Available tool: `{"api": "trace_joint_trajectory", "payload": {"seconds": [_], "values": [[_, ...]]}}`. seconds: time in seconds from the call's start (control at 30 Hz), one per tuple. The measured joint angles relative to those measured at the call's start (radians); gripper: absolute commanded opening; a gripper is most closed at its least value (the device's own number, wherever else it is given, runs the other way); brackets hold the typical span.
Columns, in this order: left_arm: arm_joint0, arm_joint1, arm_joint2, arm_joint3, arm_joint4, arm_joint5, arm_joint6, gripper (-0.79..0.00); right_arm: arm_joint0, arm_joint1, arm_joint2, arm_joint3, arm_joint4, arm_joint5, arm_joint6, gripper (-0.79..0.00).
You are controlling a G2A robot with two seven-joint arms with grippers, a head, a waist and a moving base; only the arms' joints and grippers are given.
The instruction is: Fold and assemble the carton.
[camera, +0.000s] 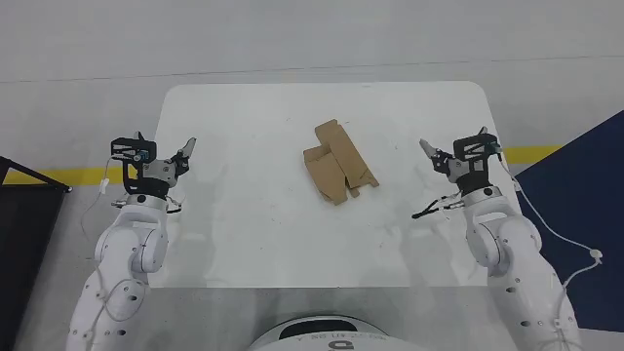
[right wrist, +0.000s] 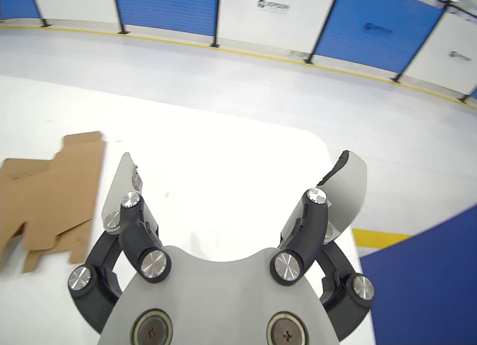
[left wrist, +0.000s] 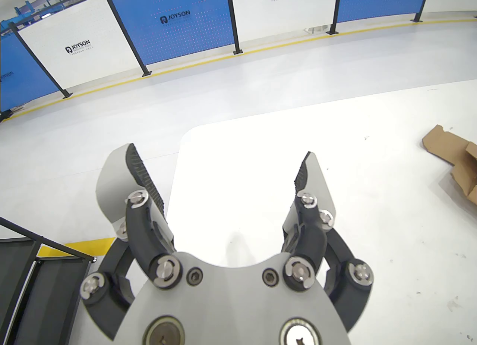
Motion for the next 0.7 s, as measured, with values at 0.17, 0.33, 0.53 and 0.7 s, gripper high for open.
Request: {"api": "trace_joint_trajectory", "payload": {"seconds": [0.17, 0.33, 0.53, 0.7], "values": [[0.0, 0.0, 0.0, 0.0, 0.0, 0.0, 0.0, 0.0, -0.008, 0.004, -0.091, -0.057, -0.039, -0.188, 0.089, 0.0], [0.0, 0.0, 0.0, 0.0, 0.0, 0.0, 0.0, 0.0, -0.004, 0.002, -0.218, -0.104, -0.096, -0.303, 0.138, 0.0], [0.0, 0.0, 0.0, 0.0, 0.0, 0.0, 0.0, 0.0, 0.024, -0.006, -0.359, -0.105, -0.259, -0.278, 0.146, 0.0], [0.0, 0.0, 0.0, 0.0, 0.0, 0.0, 0.0, 0.0, 0.068, -0.014, -0.44, -0.055, -0.393, -0.209, 0.151, 0.0]]}}
